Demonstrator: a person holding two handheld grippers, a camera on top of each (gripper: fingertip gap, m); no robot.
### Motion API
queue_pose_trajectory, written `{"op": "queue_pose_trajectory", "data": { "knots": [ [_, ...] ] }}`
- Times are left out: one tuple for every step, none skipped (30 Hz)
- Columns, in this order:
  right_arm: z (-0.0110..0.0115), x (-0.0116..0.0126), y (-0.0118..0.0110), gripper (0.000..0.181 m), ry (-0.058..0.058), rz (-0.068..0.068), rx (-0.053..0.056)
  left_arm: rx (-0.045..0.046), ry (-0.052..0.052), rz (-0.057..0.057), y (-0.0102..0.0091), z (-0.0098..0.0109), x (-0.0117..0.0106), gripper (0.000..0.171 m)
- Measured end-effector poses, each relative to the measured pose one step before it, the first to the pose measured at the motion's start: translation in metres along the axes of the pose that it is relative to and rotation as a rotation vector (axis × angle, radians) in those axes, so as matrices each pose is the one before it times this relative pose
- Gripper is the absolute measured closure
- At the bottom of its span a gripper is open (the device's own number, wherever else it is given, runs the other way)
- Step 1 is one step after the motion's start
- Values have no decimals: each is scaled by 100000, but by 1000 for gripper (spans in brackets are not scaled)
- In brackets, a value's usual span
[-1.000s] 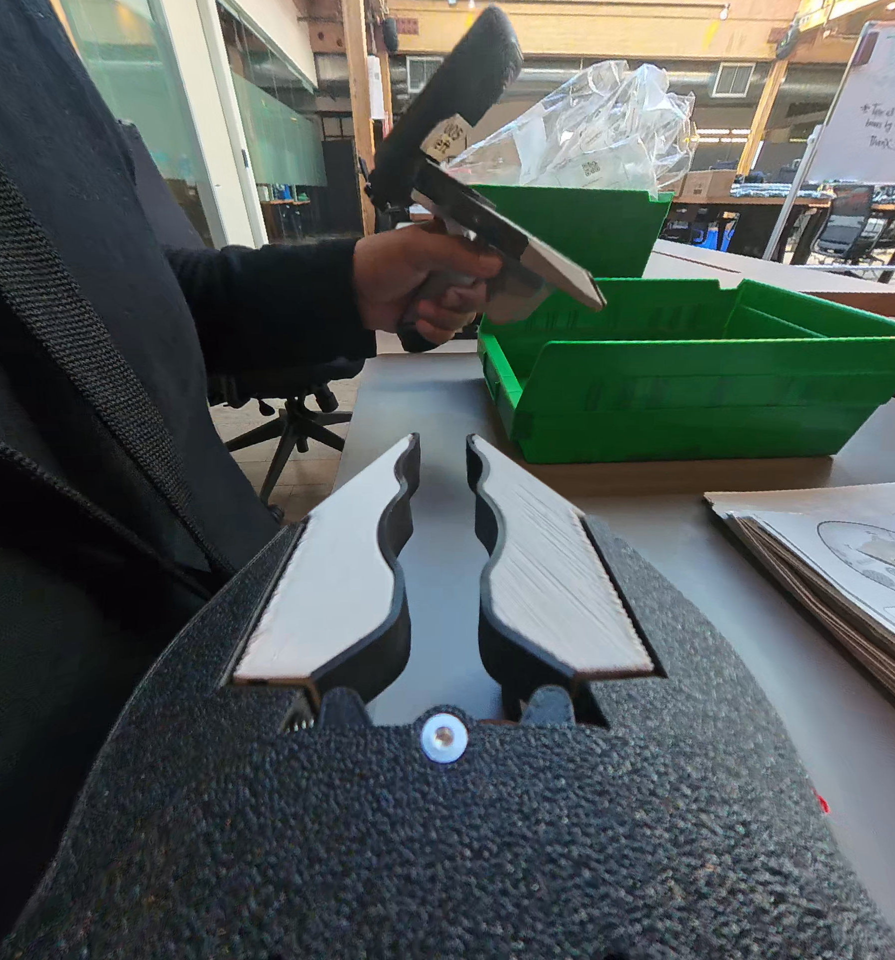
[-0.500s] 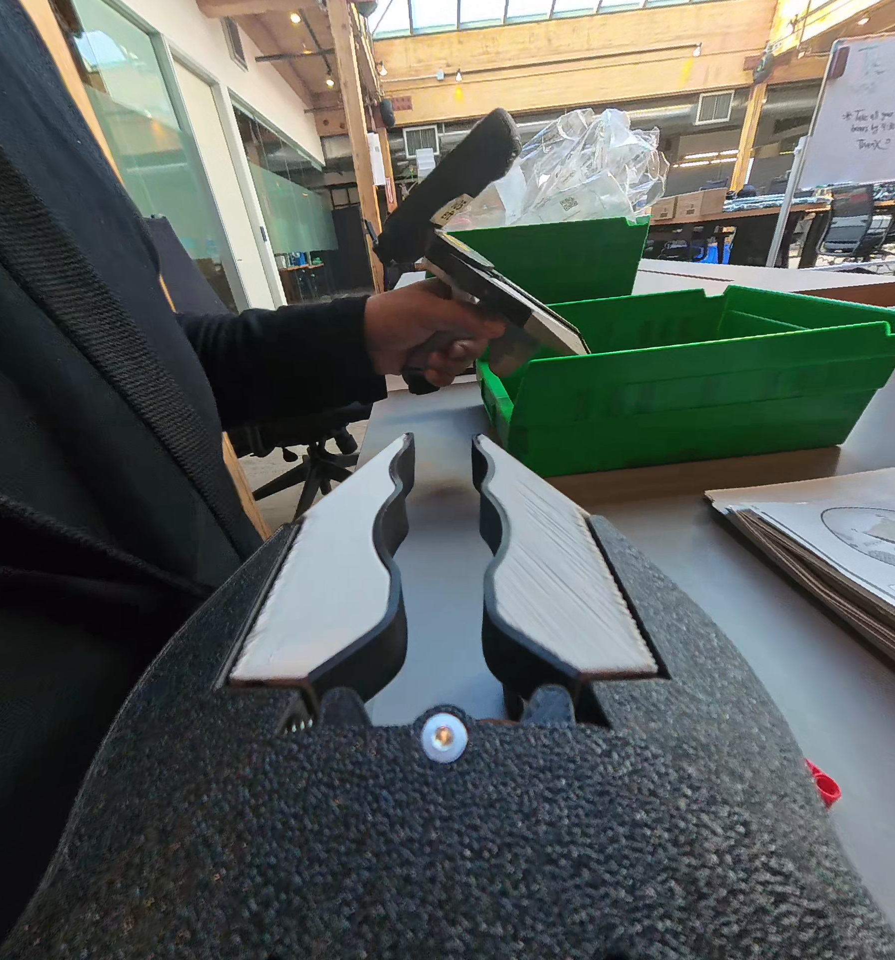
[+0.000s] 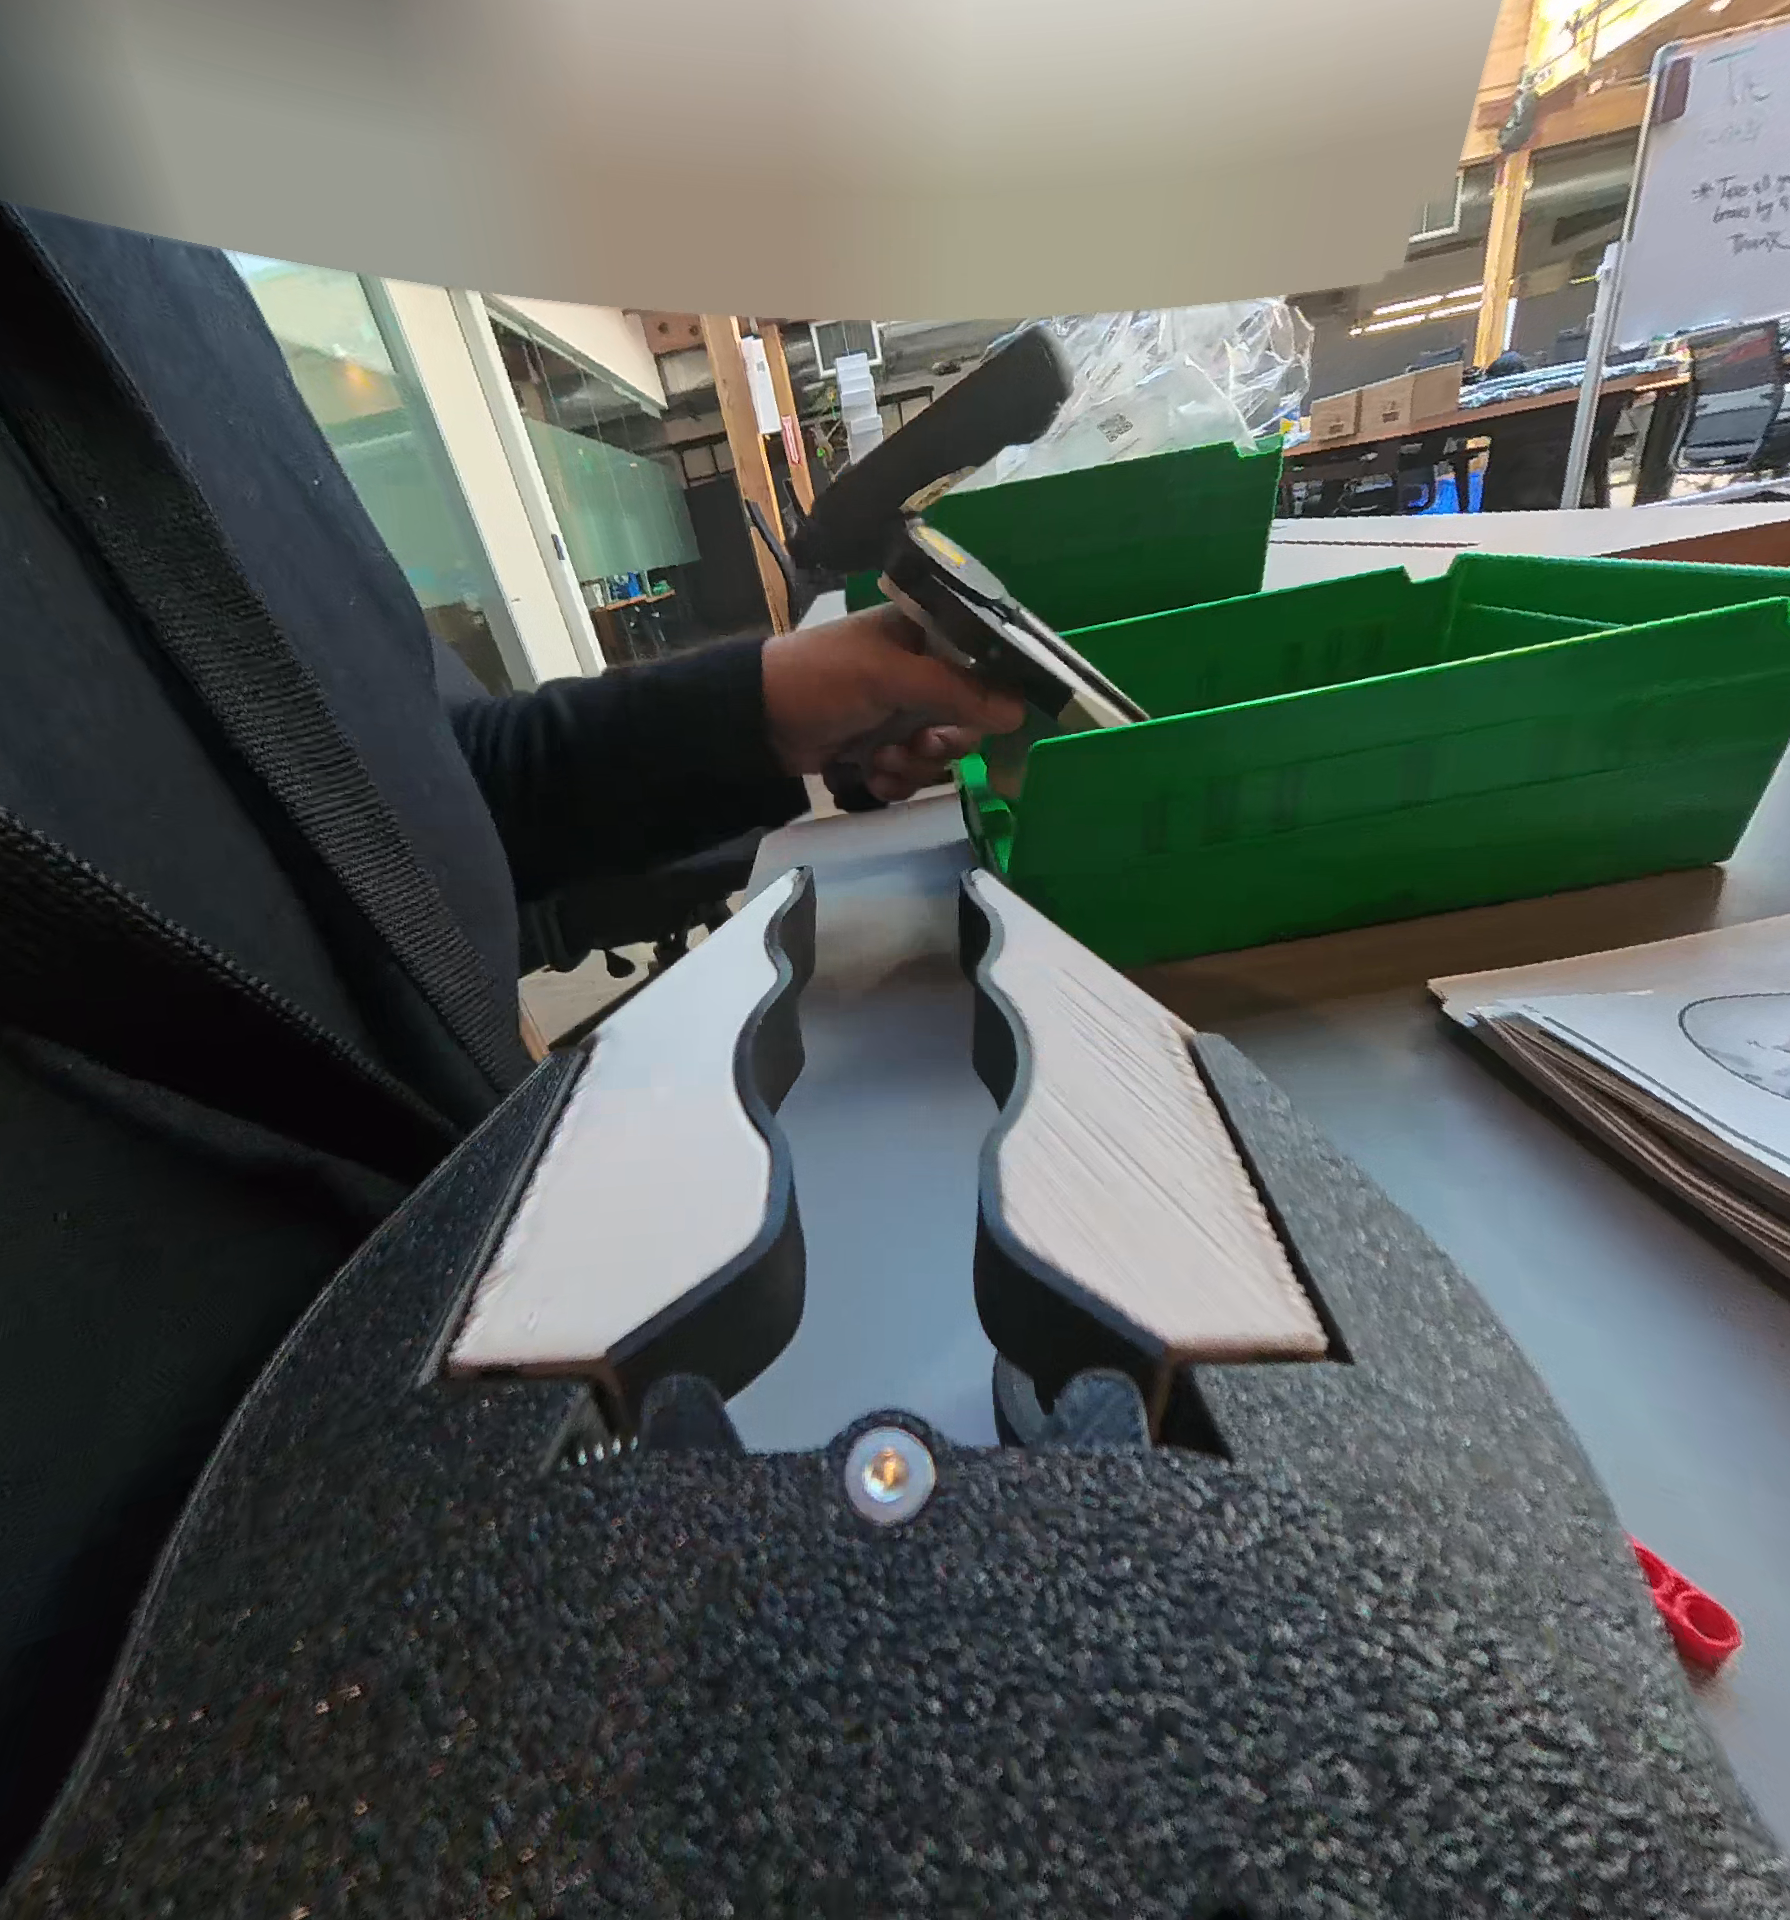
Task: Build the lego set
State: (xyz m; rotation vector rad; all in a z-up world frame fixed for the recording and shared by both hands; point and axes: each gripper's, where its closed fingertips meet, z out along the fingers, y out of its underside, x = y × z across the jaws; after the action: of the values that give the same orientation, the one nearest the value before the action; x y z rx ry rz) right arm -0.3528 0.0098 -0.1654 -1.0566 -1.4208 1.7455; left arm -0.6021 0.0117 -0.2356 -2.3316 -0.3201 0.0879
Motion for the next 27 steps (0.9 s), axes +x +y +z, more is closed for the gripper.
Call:
{"op": "queue_pose_trajectory", "data": {
  "knots": [
    [6,41,-28,154,12,-127,154,-5870,-2309,3216,364,-208,-696,135],
    [23,-30,26,154,-140,-240,-199,-7426,-474,2716,549,-169,-423,134],
    [17,-72,26,154,-142,-504,-263,-9016,698,2047,777,-19,-211,132],
    [15,-71,16,154,151,-827,-123,-8455,-726,1960,714,103,-396,132],
    [34,-96,38,155,99,-987,-240,-5836,-2628,1641,458,167,-674,132],
    [51,-133,63,155,-257,-929,-502,-4263,-1996,1398,365,205,-541,133],
    [46,-120,65,156,-289,-714,-493,-3279,657,1004,265,258,-66,134],
    [13,-65,22,156,-87,-531,-191,-1617,3562,-248,35,297,401,133],
    [-7,-28,-1,157,72,-351,65,-2319,4328,-1262,164,284,535,133],
    [-30,-14,-23,157,120,-221,189,-4979,1543,-702,583,231,192,130],
    [-24,-18,-25,157,127,-270,206,-5191,-2522,324,658,123,-318,124],
    [-39,-37,-16,157,171,-455,34,-2618,-3908,974,420,7,-457,125],
    [-24,-53,36,157,224,-792,-278,-1118,-2217,824,243,-79,-218,126],
    [-24,-79,39,157,160,-1010,-350,-1463,-159,379,279,-11,12,128],
    [-8,-144,37,158,-134,-1039,-323,-944,1136,-501,116,19,156,129],
    [4,-136,28,159,-171,-1020,-208,-1029,1077,-256,47,57,106,131],
    [10,-133,43,160,-93,-971,-317,-1146,600,-65,62,52,-36,129],
    [25,-158,65,160,-346,-911,-484,-2106,-1359,-1141,193,41,-400,126],
    [23,-173,50,160,-401,-879,-393,-2843,-1673,-542,303,32,-419,127],
    [11,-153,18,161,-260,-763,-188,-1761,-9,878,155,45,-101,132],
    [6,-129,13,162,-295,-598,-109,-1390,1162,1081,22,84,53,135],
    [3,-106,17,162,-234,-476,-153,-1688,911,326,-62,126,-69,136],
    [4,-77,12,162,-122,-352,-127,-1782,-718,-260,-140,152,-361,135],
    [-5,-49,15,162,-127,-189,-96,-1921,-138,109,-82,170,-217,135],
    [-8,-1,-2,162,17,-24,15,-1835,1094,950,-43,143,-16,136],
    [-33,10,-17,163,38,99,104,-1154,1854,640,-72,103,9,137],
    [-32,14,-30,163,41,176,194,29,1987,-9,-138,22,-64,141]
  ]
}}
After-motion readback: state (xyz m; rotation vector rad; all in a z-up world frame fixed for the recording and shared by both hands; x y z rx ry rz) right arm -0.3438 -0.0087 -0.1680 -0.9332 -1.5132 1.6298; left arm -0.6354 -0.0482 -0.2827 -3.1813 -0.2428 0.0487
